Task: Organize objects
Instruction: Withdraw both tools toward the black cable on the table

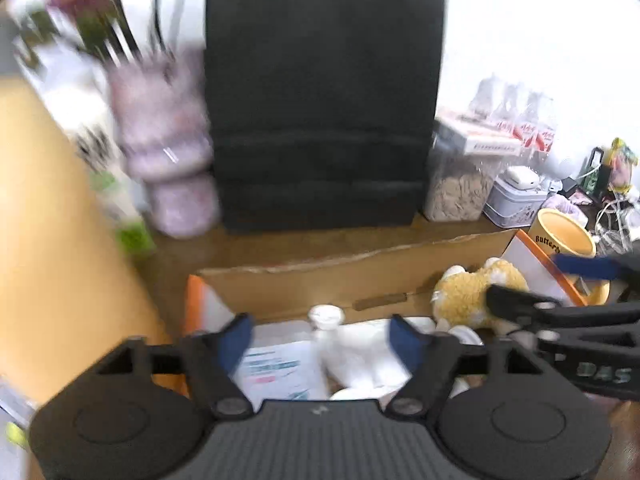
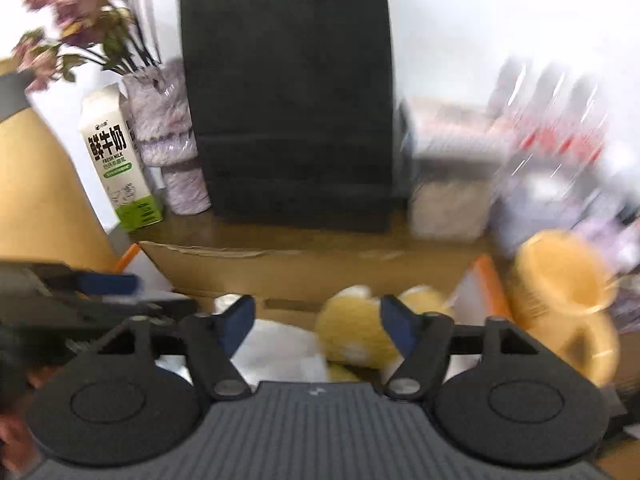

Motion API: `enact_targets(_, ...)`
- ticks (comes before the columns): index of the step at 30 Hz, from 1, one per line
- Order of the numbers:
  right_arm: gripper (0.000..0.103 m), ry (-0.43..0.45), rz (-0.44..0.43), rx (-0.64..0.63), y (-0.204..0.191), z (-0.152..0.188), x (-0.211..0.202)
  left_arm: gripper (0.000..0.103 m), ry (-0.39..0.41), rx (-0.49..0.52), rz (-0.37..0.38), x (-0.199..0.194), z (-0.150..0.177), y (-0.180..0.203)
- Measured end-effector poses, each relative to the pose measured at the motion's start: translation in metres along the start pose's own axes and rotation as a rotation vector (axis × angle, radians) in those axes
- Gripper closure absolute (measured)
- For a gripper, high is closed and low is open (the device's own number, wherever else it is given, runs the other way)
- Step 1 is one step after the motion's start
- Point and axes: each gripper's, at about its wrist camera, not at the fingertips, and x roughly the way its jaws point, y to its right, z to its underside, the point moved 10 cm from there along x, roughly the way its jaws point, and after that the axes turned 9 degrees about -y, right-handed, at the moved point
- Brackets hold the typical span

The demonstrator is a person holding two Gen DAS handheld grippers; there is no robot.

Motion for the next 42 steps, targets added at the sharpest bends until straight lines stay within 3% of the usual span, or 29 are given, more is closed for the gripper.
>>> enact_targets(1,0.009,0.036,0.045,-0.022,0.000,0.004,-0.019,0.008,0.034,0.029,-0.031,-0.014,0.004,0.001)
enact_targets(2,0.001,0.055,0.078,-0.038,0.001,0.007,-0.034,0.007,0.061,0.059,-0.061,-0.030,0.011,0.005)
enact_targets(4,0.000,0.065,0.110,-0.045,-0.002,0.018,-0.060,0.007,0.045,0.073,-0.086,-0.051,0.027,0.008)
enact_targets(12,0.000,-0.042,0.075,0.013,-0.013,0.082,-0.119,0.007,-0.022,0.093,-0.085,-0.115,0.111,0.032)
enact_targets(18,0.000,-0.137,0.035,0.040,-0.020,0.152,-0.151,0.007,-0.117,0.025,-0.009,-0.135,0.184,0.053)
enact_targets(23,0.000,-0.182,0.026,0.060,-0.020,0.194,-0.170,0.007,-0.136,0.008,-0.013,-0.149,0.223,0.061)
enact_targets(31,0.000,-0.199,-0.019,0.110,-0.016,0.225,-0.186,0.007,-0.115,-0.025,-0.008,-0.159,0.240,0.063)
enact_targets(42,0.000,-0.224,-0.042,0.191,0.008,0.226,-0.150,0.007,-0.103,-0.038,0.015,-0.113,0.224,0.066)
